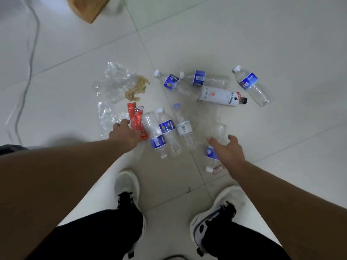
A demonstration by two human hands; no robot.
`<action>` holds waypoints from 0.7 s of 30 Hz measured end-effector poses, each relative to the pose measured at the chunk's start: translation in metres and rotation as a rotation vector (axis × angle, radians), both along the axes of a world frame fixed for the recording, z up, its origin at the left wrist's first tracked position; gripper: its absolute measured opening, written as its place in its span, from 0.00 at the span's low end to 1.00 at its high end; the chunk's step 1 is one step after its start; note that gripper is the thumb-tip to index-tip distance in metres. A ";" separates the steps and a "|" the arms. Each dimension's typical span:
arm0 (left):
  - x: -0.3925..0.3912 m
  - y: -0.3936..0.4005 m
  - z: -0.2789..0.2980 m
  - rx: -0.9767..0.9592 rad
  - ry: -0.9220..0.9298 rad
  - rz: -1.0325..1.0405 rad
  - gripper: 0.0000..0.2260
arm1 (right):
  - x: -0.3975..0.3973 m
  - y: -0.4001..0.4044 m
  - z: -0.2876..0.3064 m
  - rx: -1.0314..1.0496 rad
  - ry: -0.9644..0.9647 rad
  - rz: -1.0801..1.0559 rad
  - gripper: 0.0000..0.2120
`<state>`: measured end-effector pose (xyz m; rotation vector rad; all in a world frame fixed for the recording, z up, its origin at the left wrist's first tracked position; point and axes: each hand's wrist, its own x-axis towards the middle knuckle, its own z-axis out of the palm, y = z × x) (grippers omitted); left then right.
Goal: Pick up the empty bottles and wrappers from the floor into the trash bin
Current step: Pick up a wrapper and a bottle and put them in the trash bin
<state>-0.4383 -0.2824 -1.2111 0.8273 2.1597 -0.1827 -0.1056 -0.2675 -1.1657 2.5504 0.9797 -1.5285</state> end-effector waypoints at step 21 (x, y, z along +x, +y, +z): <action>-0.023 -0.018 -0.096 0.274 0.007 0.327 0.17 | 0.005 -0.009 -0.108 0.185 -0.181 -0.053 0.34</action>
